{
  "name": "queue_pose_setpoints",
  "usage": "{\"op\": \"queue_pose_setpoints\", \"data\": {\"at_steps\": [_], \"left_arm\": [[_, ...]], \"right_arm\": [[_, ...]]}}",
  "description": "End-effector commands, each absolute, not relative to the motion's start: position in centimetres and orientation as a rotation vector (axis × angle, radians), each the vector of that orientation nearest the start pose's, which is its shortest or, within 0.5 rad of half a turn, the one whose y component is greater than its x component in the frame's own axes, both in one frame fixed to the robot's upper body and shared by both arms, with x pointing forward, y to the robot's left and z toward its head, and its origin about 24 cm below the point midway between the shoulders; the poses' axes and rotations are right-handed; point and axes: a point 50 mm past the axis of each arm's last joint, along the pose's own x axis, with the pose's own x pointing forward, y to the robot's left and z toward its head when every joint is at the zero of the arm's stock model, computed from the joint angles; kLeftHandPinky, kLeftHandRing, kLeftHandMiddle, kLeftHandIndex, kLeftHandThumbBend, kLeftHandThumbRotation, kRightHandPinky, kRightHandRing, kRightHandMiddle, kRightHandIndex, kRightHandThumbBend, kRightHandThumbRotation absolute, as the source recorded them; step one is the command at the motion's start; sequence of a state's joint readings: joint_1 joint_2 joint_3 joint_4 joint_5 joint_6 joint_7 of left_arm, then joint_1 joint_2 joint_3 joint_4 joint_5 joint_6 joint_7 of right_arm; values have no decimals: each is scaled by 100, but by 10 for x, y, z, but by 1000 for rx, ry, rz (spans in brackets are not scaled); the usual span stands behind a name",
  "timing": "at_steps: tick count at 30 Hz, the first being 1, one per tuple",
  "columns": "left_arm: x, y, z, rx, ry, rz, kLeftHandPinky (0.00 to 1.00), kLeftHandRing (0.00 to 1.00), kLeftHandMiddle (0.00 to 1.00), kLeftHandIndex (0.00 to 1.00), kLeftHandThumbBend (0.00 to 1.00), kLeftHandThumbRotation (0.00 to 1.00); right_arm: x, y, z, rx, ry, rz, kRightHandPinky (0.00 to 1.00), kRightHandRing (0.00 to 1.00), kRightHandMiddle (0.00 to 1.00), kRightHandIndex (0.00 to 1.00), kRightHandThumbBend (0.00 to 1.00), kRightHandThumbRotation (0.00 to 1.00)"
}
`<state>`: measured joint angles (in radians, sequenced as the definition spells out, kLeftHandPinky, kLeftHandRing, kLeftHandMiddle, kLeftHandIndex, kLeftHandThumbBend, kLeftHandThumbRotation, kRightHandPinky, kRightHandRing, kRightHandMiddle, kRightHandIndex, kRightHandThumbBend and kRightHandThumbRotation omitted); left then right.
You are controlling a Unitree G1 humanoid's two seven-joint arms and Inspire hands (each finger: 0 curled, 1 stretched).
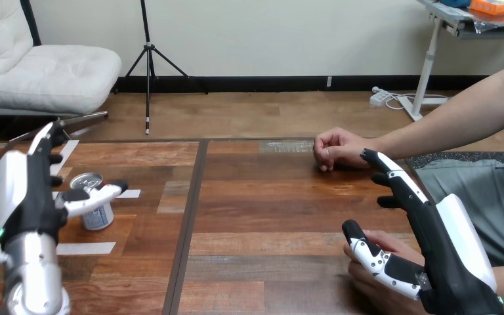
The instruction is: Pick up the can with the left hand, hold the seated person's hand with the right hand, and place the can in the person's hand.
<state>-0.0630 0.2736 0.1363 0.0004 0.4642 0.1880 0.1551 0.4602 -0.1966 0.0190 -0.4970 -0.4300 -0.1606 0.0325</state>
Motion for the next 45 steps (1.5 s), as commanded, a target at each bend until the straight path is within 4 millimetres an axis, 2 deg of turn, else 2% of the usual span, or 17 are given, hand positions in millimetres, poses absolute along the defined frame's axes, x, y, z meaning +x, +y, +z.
{"op": "queue_pose_setpoints", "data": {"at_steps": [1, 33, 45], "left_arm": [[277, 236, 100, 759, -58, 348, 68, 83, 87, 89, 84, 3], [292, 240, 99, 944, -37, 345, 69, 86, 93, 94, 79, 9], [296, 241, 98, 964, -35, 338, 67, 84, 93, 95, 80, 8]], "right_arm": [[172, -173, 92, -625, -249, 52, 78, 88, 93, 91, 33, 0], [171, -173, 89, -615, -243, 54, 78, 89, 93, 92, 33, 0], [171, -172, 88, -607, -238, 61, 80, 90, 94, 92, 33, 0]]}}
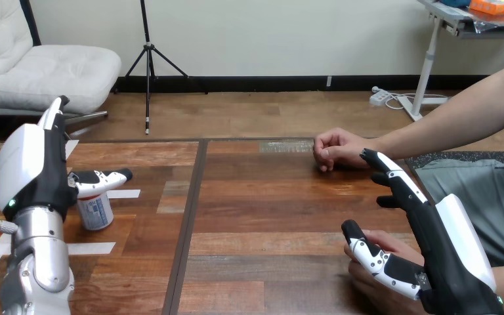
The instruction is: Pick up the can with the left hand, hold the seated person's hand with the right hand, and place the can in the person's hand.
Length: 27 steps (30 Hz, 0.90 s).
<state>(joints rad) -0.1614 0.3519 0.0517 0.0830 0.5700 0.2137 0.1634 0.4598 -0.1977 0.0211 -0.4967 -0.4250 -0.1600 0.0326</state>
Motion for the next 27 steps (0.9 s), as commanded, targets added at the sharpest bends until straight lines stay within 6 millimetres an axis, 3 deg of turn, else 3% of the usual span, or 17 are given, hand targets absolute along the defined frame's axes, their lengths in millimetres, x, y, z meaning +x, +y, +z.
{"op": "queue_pose_setpoints", "data": {"at_steps": [1, 15, 27], "left_arm": [[296, 241, 98, 963, -36, 337, 67, 82, 92, 95, 80, 8], [298, 245, 97, 992, -39, 324, 56, 68, 82, 94, 81, 4], [300, 246, 97, 1016, -1, 305, 59, 74, 84, 93, 79, 5]], "right_arm": [[170, -173, 88, -607, -238, 61, 80, 90, 94, 92, 33, 0], [169, -172, 88, -607, -231, 62, 81, 91, 94, 92, 32, 0], [169, -172, 88, -612, -234, 63, 82, 91, 94, 92, 32, 0]]}}
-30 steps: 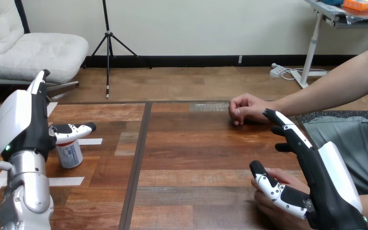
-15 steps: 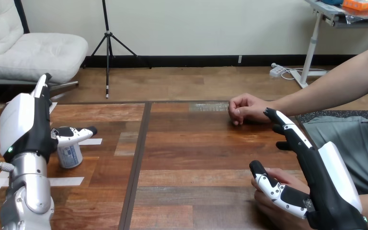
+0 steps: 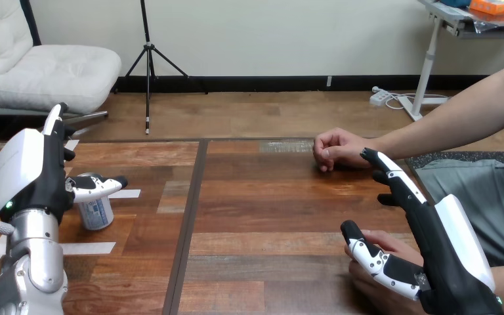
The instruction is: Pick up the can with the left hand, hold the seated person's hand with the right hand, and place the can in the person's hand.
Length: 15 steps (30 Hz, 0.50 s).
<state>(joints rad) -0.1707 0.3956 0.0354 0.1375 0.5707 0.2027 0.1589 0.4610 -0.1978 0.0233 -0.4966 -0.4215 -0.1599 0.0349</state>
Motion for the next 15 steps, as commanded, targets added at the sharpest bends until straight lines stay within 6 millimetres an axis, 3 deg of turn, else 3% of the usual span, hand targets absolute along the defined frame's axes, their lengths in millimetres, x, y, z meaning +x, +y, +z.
{"op": "queue_pose_setpoints", "data": {"at_steps": [1, 8, 15], "left_arm": [[300, 246, 97, 1019, 0, 304, 59, 74, 83, 93, 79, 6], [302, 246, 97, 1040, 7, 302, 57, 71, 73, 89, 80, 9], [306, 247, 95, 1030, 14, 306, 57, 69, 71, 89, 81, 9]], "right_arm": [[169, -172, 88, -612, -234, 62, 82, 91, 94, 92, 32, 0], [168, -172, 89, -612, -232, 62, 82, 91, 94, 92, 32, 0], [168, -173, 88, -619, -233, 60, 82, 91, 94, 92, 32, 0]]}}
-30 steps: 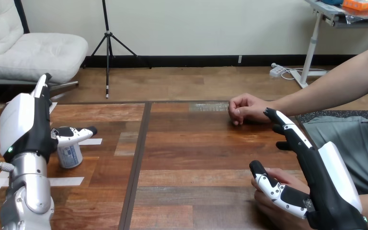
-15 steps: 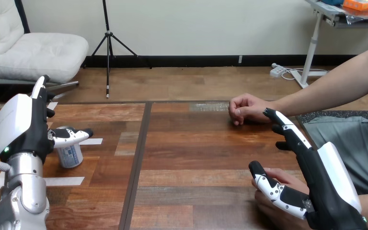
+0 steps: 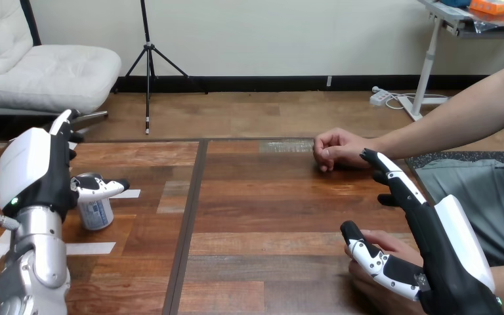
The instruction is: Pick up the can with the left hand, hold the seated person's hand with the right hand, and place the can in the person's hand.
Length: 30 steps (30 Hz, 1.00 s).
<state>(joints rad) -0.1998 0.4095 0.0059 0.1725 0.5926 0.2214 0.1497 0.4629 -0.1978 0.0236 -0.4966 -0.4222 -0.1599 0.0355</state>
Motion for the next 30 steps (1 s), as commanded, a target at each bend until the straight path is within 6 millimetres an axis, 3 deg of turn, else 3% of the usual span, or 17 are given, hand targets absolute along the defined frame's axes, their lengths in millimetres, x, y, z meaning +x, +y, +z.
{"op": "queue_pose_setpoints", "data": {"at_steps": [1, 12, 30], "left_arm": [[306, 247, 94, 1029, 13, 307, 56, 68, 71, 89, 81, 9], [310, 248, 92, 1039, 15, 305, 53, 67, 79, 88, 81, 9], [319, 249, 88, 1017, 40, 299, 60, 78, 88, 88, 80, 9]], "right_arm": [[168, -173, 88, -620, -233, 60, 82, 91, 94, 92, 32, 0], [167, -173, 88, -621, -226, 59, 83, 92, 94, 92, 31, 0], [167, -173, 89, -624, -229, 61, 83, 92, 95, 92, 31, 0]]}}
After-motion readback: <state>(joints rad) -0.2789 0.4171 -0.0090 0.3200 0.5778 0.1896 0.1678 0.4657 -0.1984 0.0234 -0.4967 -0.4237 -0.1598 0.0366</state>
